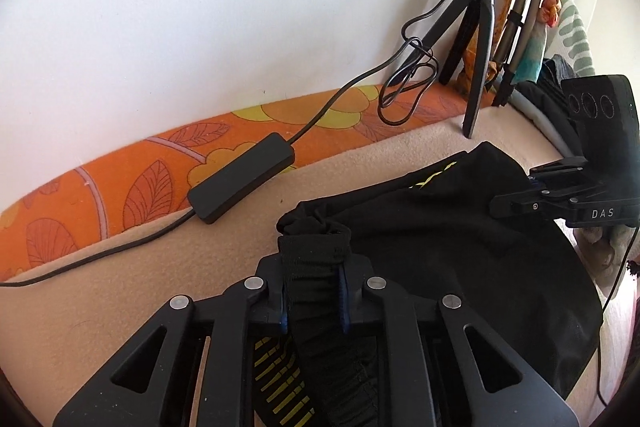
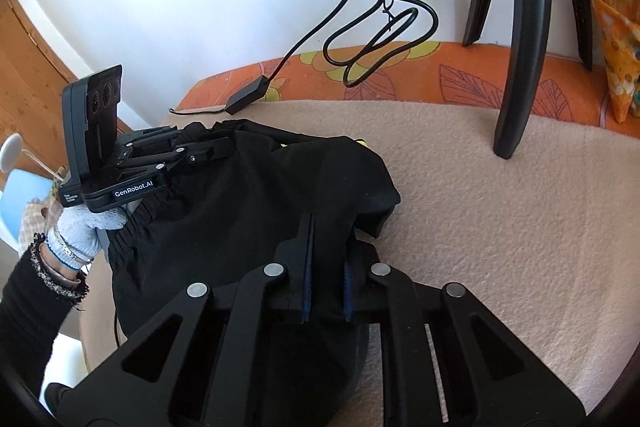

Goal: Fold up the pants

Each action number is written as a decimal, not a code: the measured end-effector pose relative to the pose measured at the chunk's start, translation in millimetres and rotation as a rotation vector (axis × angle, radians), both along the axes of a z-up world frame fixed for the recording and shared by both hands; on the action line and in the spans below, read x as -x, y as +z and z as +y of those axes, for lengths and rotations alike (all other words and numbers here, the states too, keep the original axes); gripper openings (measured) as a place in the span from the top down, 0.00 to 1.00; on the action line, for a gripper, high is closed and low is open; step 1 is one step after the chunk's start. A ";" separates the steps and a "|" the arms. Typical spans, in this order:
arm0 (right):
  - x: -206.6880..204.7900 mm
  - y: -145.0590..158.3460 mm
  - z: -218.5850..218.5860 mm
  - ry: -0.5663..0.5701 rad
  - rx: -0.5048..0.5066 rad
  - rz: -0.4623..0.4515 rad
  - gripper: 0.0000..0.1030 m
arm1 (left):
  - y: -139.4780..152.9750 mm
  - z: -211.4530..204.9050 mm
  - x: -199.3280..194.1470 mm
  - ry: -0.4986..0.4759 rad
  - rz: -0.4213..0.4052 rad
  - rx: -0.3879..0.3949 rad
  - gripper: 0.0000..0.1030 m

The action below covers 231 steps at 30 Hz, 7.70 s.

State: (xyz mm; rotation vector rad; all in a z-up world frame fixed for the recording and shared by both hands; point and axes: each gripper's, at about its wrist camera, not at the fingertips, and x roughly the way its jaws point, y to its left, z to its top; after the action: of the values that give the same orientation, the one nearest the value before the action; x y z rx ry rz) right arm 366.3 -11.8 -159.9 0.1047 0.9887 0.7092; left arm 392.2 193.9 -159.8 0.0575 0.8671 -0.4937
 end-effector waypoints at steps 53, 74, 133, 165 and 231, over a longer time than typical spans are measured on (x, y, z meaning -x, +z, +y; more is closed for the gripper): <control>164.9 288.8 -224.3 -0.056 0.166 -0.468 0.90 | 205.8 -217.3 125.0 -0.119 -0.394 0.350 0.90; 87.1 253.1 -463.5 -0.260 0.163 -0.364 0.90 | 206.0 -432.9 50.4 -0.337 -0.360 0.259 0.91; 184.2 251.2 -411.9 -0.697 0.267 -0.431 0.10 | 199.2 -389.5 154.2 -0.131 -0.213 0.089 0.21; 345.1 200.7 -280.5 -0.753 0.283 -0.496 0.00 | 178.7 -263.0 302.3 -0.063 -0.278 0.129 0.06; 335.7 170.6 -267.9 -0.748 0.287 -0.500 0.00 | 168.3 -246.9 291.1 0.032 -0.231 0.131 0.04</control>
State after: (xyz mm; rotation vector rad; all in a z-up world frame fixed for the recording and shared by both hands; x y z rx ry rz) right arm 30.6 -279.7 10.8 0.0350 0.4941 -0.1029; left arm 101.0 -53.1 8.6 -0.0197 0.6074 -0.5021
